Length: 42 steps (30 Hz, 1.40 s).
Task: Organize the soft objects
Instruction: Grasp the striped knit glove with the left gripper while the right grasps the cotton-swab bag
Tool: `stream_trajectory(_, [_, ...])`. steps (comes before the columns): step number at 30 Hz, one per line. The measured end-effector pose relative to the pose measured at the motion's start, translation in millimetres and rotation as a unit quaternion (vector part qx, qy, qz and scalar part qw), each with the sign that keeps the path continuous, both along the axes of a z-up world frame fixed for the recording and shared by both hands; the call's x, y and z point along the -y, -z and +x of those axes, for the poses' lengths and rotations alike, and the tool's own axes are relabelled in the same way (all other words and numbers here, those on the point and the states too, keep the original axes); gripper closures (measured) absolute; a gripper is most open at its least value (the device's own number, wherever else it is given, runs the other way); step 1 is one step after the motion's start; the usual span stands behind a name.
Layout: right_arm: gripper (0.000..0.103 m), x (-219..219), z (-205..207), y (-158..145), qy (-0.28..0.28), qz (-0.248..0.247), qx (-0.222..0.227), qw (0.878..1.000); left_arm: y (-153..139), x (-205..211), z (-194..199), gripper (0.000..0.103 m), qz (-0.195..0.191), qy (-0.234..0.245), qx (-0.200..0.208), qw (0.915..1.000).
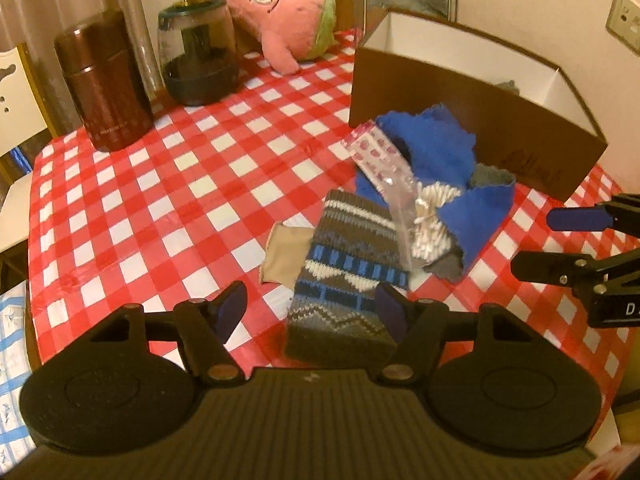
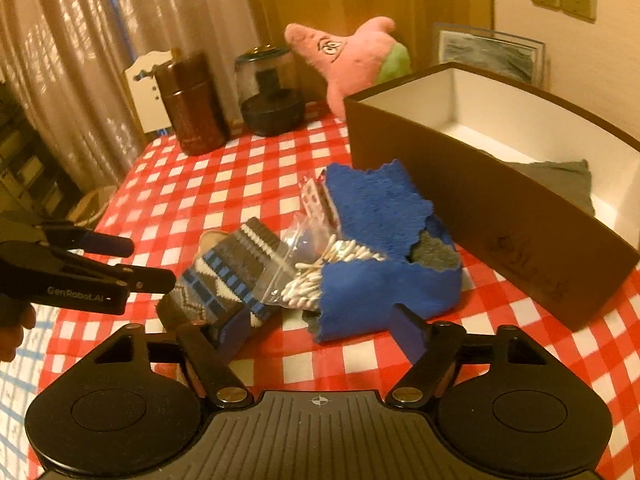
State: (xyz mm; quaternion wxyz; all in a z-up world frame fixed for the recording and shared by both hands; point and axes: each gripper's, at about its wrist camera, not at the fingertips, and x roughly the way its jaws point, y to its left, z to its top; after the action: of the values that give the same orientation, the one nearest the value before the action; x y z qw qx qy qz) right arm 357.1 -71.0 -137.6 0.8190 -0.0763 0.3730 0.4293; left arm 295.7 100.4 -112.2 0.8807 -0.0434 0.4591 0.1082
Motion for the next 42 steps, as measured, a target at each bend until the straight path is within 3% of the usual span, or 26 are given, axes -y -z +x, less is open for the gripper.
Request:
stream_trajectory(3, [0.042,-10.1,0.5,6.1,-0.018,-0.007,0.013,1.000,7.7,-6.0,5.5,0.042,-0.006,-0.004,-0.008,0.9999])
stream_trajectory(6, [0.048,-23.0,-0.3,12.5,-0.041,-0.014,0.029,0.999,14.3,-10.0,10.4,0.043,-0.011,-0.001,-0.014,0.9998])
stream_trajectory(12, [0.049,-51.2,-5.6,29.6,-0.090,-0.054,0.093,0.990,26.8,-14.0,21.2,0.043,-0.018,0.008,-0.026,0.9995])
stream_trajectory(17, [0.049,-68.7,-17.5,51.7,-0.148,-0.113,0.183,0.965,34.8,-18.9,26.4,0.043,-0.027,0.005,-0.032,0.9991])
stream_trajectory(24, [0.049,-85.5,-21.1,82.0,-0.190,-0.161,0.248,0.936,41.6,-20.9,28.8,0.043,-0.036,0.007,-0.039,0.9986])
stream_trajectory(28, [0.050,-91.8,-25.2,94.0,-0.209,-0.184,0.303,0.912,42.6,-21.3,28.9,0.043,-0.039,0.009,-0.038,0.9985])
stream_trajectory(30, [0.068,-90.7,-26.4,96.8,-0.215,-0.183,0.322,0.904,42.8,-21.4,28.6,0.043,-0.042,0.010,-0.037,0.9984])
stream_trajectory(31, [0.069,-90.7,-26.0,97.3,-0.216,-0.183,0.326,0.902,43.0,-21.1,28.6,0.043,-0.043,0.011,-0.037,0.9984])
stream_trajectory(34, [0.078,-84.1,-22.3,90.1,-0.199,-0.162,0.322,0.911,43.3,-19.7,28.4,0.043,-0.042,0.011,-0.036,0.9984])
stream_trajectory(36, [0.083,-76.8,-15.3,79.3,-0.176,-0.137,0.300,0.928,43.8,-19.2,28.6,0.043,-0.046,0.011,-0.035,0.9983])
stream_trajectory(40, [0.087,-55.1,9.6,52.8,-0.106,-0.066,0.204,0.971,45.2,-16.6,29.7,0.042,-0.045,0.014,-0.036,0.9983])
stream_trajectory(42, [0.089,-43.9,19.6,40.8,-0.074,-0.031,0.160,0.984,46.3,-15.1,31.4,0.042,-0.047,0.016,-0.036,0.9981])
